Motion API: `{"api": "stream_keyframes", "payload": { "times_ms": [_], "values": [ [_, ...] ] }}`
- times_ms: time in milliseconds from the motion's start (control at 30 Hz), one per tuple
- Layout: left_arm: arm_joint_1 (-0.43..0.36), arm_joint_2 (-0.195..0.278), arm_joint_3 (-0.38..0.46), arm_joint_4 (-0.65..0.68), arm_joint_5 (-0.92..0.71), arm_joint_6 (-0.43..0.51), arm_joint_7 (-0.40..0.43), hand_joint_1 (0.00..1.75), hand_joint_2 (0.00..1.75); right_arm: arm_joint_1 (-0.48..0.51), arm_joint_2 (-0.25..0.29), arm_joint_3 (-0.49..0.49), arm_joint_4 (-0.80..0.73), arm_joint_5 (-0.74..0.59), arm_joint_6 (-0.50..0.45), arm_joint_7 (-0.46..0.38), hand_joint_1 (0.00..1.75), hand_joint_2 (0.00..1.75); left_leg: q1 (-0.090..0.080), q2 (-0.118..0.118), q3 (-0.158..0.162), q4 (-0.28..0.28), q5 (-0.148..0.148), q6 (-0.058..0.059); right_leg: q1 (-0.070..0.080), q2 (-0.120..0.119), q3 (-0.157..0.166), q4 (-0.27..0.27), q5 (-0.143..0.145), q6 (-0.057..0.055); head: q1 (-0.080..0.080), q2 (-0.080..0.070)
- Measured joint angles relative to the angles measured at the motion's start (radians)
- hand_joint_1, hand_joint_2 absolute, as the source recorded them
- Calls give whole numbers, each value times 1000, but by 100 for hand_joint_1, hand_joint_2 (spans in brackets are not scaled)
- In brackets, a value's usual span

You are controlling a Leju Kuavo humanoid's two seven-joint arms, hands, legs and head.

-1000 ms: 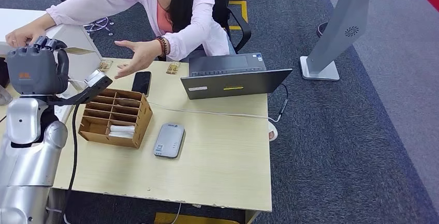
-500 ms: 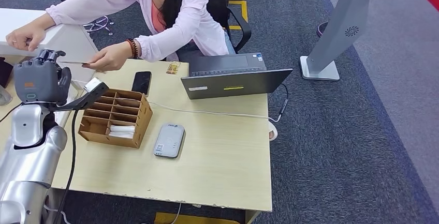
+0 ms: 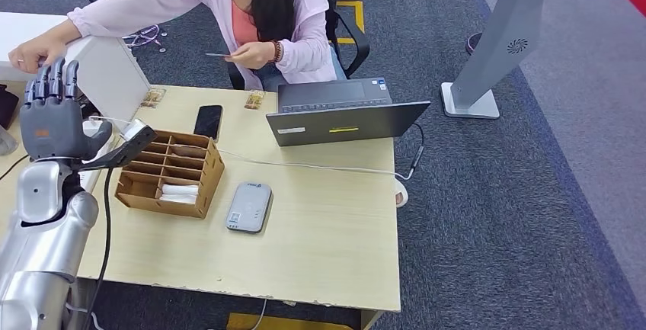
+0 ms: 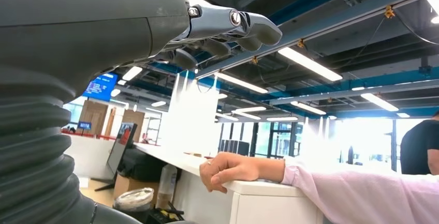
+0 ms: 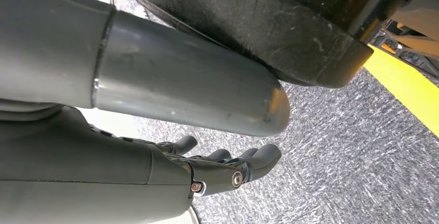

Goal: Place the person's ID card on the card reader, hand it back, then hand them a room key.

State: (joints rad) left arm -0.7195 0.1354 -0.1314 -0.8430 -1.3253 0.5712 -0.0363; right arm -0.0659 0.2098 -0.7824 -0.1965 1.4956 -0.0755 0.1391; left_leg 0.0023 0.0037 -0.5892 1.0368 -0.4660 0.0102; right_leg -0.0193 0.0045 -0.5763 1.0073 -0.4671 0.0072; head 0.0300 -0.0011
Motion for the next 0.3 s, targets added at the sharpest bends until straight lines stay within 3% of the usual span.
{"api": "stream_keyframes", "payload": {
  "times_ms": [133, 233, 267, 300],
  "values": [
    [52, 0, 25, -33, 152, -8, -102, 0, 175, 0, 0, 0, 0, -11, -6, -2, 0, 0, 0, 1, 0, 0, 0, 0, 0, 1, 0, 0, 0, 0, 0, 0],
    [198, 0, 88, -177, 580, -134, -321, 0, 175, 2, 1, -5, 1, -37, -19, -12, 0, 0, -1, 6, 2, -2, -3, -2, -1, 7, 1, 0, -1, 0, 0, 0],
    [268, 0, 119, -242, 761, -202, -391, 0, 131, 4, 2, -8, 1, -45, -23, -14, 0, 0, -1, 9, 3, -2, -4, -2, -1, 10, 1, 0, -1, 0, -1, 0],
    [304, 0, 135, -275, 857, -236, -426, 0, 116, 5, 3, -9, 1, -49, -24, -15, 0, 0, -1, 10, 3, -3, -5, -3, -1, 12, 0, 0, -1, 0, -1, 0]
  ]
}}
